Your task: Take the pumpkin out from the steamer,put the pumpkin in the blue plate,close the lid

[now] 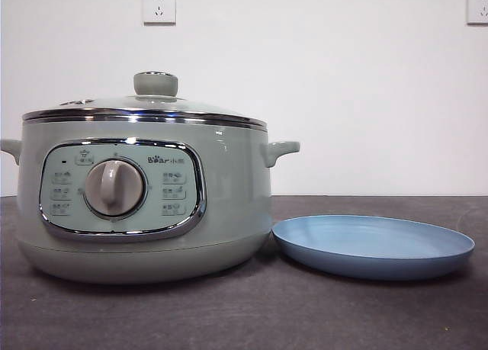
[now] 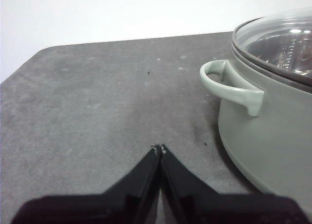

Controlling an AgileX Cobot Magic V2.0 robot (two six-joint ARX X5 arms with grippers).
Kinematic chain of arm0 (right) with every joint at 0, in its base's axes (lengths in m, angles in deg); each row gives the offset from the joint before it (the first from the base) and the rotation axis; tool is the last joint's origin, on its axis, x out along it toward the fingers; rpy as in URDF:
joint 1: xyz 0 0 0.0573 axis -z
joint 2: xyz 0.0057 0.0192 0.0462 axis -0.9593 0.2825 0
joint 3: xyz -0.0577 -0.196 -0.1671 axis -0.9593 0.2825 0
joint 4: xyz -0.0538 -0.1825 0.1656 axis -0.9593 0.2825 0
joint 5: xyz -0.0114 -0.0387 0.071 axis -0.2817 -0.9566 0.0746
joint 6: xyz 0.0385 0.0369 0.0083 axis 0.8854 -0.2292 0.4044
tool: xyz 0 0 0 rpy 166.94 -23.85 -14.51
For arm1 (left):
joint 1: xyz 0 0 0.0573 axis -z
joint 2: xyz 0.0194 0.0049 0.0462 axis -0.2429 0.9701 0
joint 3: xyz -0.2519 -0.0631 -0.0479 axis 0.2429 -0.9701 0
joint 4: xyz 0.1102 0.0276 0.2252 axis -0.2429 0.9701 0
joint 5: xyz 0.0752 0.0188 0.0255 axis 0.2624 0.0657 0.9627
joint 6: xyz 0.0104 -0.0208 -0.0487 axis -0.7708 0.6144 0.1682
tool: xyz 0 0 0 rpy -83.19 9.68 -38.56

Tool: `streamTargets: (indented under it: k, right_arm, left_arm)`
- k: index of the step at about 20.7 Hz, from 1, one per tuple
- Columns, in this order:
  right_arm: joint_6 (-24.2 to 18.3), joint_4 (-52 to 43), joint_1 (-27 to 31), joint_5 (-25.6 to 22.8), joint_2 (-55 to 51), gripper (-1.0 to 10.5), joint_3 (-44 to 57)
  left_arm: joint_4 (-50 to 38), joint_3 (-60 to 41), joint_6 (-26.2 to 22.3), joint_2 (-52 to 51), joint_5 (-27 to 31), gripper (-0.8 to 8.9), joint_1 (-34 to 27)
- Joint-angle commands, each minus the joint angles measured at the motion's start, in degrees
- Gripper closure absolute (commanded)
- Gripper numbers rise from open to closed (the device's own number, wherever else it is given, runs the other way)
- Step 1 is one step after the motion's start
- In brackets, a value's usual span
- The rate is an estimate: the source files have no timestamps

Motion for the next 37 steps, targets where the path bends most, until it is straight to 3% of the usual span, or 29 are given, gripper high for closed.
streamTargets:
  k: [1,7,11,15,17,20,25,33,37]
  right_arm:
    - [0.3,-0.7,-0.1,-0.2,-0.2,9.5,0.6]
    - [1.1,-0.7,-0.1,0.3,-0.2,9.5,0.6]
    - [13.4,-0.6,-0.1,0.3,-0.2,9.5,0.6]
    - [27.9,-0.3,-0.1,1.4,-0.2,9.5,0.6]
    - [30.2,-0.3,-0.1,4.0,-0.2,9.5,0.6]
    - [30.8,-0.3,-0.1,5.9,-0.2,9.5,0.6]
    - [31.5,-0.3,-0.1,6.3,-0.2,9.5,0.6]
    - [32.3,-0.2,-0.1,12.2,0.7,9.6,-1.2]
    - [32.3,-0.1,-0.1,12.2,3.2,9.6,-4.4]
  left_arm:
    - [0.2,-0.8,0.4,-0.1,0.0,8.16,-0.2]
    - [0.2,-0.8,0.4,-0.1,-0.4,8.16,-0.2]
    - [0.1,-0.8,1.1,-0.2,-2.5,8.16,-0.2]
    - [-0.3,-0.8,12.0,-0.1,-7.9,8.16,-0.2]
    - [-0.5,-0.8,18.5,-0.1,-11.1,8.16,-0.2]
    - [-0.7,-0.8,22.9,-0.1,-15.4,8.16,-0.2]
    - [-0.7,-0.8,22.9,-0.2,-15.4,8.17,-0.2]
    - [-0.2,1.7,24.4,0.0,-15.0,8.22,-0.2]
    - [1.4,5.5,24.4,0.0,-14.0,8.22,-0.2]
